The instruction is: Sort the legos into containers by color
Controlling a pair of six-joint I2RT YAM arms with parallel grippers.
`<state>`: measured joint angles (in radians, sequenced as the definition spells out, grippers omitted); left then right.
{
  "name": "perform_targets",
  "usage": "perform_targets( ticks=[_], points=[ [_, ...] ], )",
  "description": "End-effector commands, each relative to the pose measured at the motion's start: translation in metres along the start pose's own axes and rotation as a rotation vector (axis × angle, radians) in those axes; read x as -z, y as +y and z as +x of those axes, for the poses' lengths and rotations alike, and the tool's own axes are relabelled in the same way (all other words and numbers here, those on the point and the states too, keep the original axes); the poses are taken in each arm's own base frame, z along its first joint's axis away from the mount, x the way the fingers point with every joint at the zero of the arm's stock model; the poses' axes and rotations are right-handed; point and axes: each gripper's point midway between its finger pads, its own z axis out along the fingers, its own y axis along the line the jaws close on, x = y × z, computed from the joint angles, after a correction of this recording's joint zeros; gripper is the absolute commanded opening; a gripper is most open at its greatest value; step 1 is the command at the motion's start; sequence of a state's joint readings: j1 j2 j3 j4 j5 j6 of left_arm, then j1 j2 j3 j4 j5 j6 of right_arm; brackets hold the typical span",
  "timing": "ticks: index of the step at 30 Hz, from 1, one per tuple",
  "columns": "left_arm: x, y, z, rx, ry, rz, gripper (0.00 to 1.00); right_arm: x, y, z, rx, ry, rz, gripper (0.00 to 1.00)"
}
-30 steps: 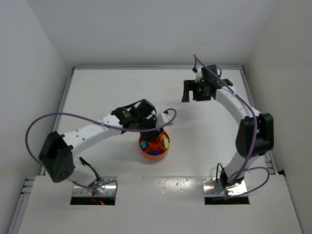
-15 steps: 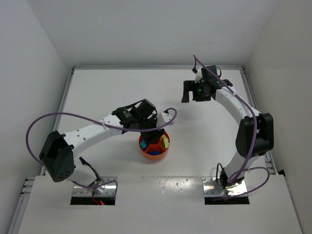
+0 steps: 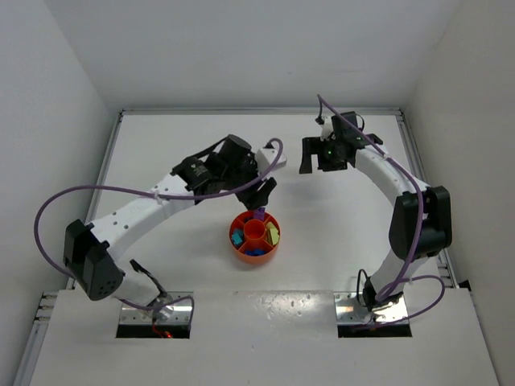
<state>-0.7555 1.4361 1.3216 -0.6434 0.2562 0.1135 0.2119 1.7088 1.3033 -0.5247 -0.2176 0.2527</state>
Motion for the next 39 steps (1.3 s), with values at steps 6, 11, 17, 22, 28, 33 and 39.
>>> perform_targets(
  ticks=[6,11,17,22,28,33,39],
  points=[
    [0.060,0.091,-0.043,0.279,-0.171,-0.309,0.97,0.025,-0.003,-0.020,0.108,-0.104,0.030,0.92],
    [0.077,0.153,0.000,0.470,-0.163,-0.464,1.00,0.027,-0.026,-0.010,0.138,-0.096,0.077,0.95],
    [0.079,0.209,0.080,0.629,-0.071,-0.594,1.00,0.029,-0.052,0.011,0.095,-0.043,0.101,0.95],
    [0.084,0.212,0.101,0.585,-0.073,-0.629,1.00,0.033,-0.056,0.012,0.084,-0.059,0.101,0.95],
    [0.074,0.212,0.123,0.608,-0.057,-0.585,1.00,0.030,-0.040,0.014,0.111,-0.061,0.001,0.89],
    [0.072,0.212,0.134,0.614,-0.068,-0.543,1.00,0.014,-0.011,-0.004,0.169,-0.038,-0.132,0.78],
    [0.074,0.220,0.150,0.646,-0.058,-0.565,1.00,-0.025,0.037,-0.045,0.302,-0.038,-0.224,0.71]
  ],
)
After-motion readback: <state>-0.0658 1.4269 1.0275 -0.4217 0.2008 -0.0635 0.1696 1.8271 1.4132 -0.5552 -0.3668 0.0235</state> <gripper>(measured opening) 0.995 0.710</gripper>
